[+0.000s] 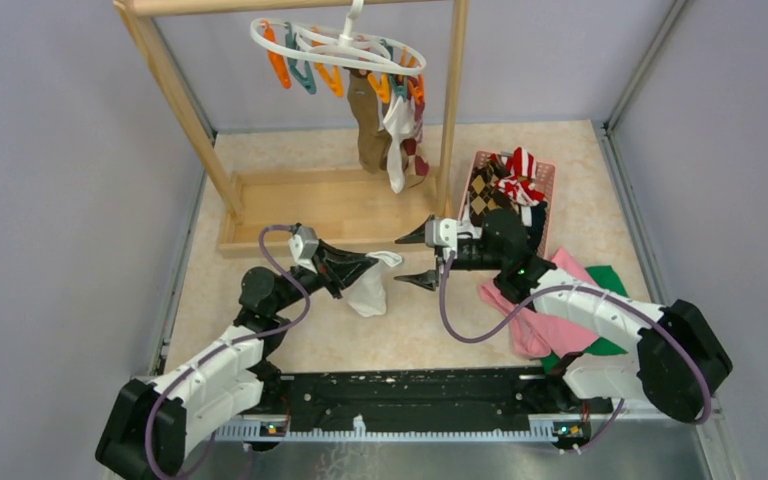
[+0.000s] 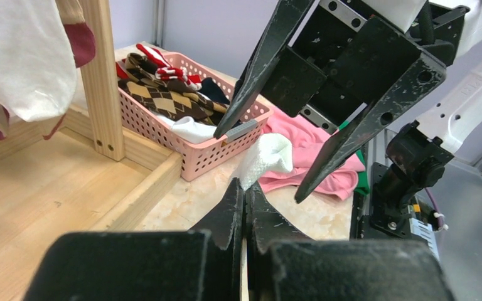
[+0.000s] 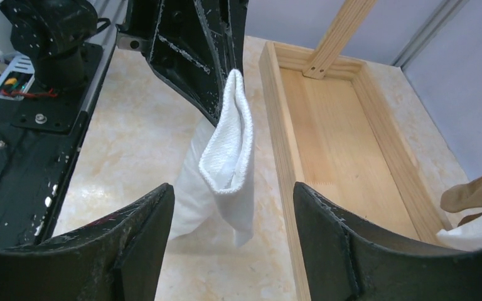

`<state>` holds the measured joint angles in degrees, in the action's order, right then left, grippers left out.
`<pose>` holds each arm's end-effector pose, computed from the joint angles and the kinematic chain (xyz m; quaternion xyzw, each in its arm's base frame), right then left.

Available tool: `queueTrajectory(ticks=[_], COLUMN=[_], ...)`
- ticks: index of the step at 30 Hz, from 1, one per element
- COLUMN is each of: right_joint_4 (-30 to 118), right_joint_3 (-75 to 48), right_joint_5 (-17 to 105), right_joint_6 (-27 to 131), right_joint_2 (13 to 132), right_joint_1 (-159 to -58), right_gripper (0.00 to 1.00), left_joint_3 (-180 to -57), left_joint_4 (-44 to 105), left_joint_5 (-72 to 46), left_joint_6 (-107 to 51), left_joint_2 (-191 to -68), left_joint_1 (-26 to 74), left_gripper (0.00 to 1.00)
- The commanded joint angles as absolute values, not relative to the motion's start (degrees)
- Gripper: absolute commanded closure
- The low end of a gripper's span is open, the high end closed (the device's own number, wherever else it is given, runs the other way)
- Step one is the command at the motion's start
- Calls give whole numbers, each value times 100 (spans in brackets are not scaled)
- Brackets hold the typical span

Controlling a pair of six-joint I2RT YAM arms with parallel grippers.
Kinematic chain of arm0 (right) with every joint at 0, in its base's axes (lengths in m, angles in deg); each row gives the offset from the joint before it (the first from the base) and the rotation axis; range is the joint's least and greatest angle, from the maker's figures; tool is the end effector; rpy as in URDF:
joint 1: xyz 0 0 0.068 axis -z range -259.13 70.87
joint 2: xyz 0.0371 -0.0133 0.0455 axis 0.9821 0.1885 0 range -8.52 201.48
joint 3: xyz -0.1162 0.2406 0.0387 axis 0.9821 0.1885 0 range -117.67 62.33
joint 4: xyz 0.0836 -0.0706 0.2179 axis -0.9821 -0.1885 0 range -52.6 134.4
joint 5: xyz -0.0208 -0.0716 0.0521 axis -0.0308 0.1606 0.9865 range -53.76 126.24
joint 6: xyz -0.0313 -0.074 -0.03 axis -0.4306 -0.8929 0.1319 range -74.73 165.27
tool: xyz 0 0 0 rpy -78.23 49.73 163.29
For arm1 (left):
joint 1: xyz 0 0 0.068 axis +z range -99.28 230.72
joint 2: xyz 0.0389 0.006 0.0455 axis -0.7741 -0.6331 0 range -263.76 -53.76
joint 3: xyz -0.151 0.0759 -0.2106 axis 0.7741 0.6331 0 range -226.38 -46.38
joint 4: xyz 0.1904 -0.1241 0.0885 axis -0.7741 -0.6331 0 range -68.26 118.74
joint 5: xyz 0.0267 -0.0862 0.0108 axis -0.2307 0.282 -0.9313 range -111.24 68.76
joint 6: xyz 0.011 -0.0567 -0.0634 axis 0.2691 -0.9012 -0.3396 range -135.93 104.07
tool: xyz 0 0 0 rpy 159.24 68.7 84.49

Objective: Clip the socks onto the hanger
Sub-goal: Pick up the sock from the bin.

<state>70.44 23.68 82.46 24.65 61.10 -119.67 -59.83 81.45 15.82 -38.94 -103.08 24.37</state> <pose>0.1771 0.2233 0.2825 -0.5732 0.4485 0.3924 0.5624 0.1560 -0.1281 0.2664 0.2716 0.5574 -0.4900 0.6127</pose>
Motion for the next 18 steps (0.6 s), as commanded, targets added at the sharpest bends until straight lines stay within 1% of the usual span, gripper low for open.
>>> queueTrajectory(ticks=[1,4,5,6,8,9,12,13,14,16,17,18], right_joint_4=[7514,7571,7601,7611,7534,7424,7035,6920,6812,6738,6788,6873], right_joint_3=[1984,1968,1989,2008,2010,1995,1903,1867,1841,1815,1843,1898], right_joint_5=[8175,8164,8149,8104,7989,7932,7730,7696,7697,7626,7559,7490], right_joint_6=[2374,2374,2380,2376,2362,2322,2244,2224,2199,2212,2247,2258], right_joint_2=[6312,6317,6283,6242,6160,6119,6046,6038,6034,5982,5911,5829], right_joint_1=[-12101,-12110,-12110,-12114,-12109,-12111,-12106,-12108,-12102,-12105,-12106,-12101], right_gripper=[35,47,52,59,76,81,88,88,77,47,35,28], left_joint_3=[-6214,-6204,-6196,-6186,-6156,-6124,-6058,-6035,-6014,-5965,-5896,-5827], left_joint_4=[8571,8601,8599,8602,8589,8587,8579,8585,8585,8597,8650,8738], left_joint_5=[1745,1737,1716,1693,1643,1598,1479,1446,1399,1318,1288,1244], left_joint_6=[-4164,-4158,-4145,-4119,-4064,-4030,-3925,-3884,-3842,-3723,-3659,-3592], left_joint_2=[-10415,-10443,-10441,-10431,-10400,-10369,-10267,-10225,-10181,-10108,-10067,-10028], left_joint_1=[2440,2441,2436,2436,2444,2444,2452,2458,2454,2455,2454,2453], left_gripper=[100,100,100,100,100,100,100,100,100,100,100,100])
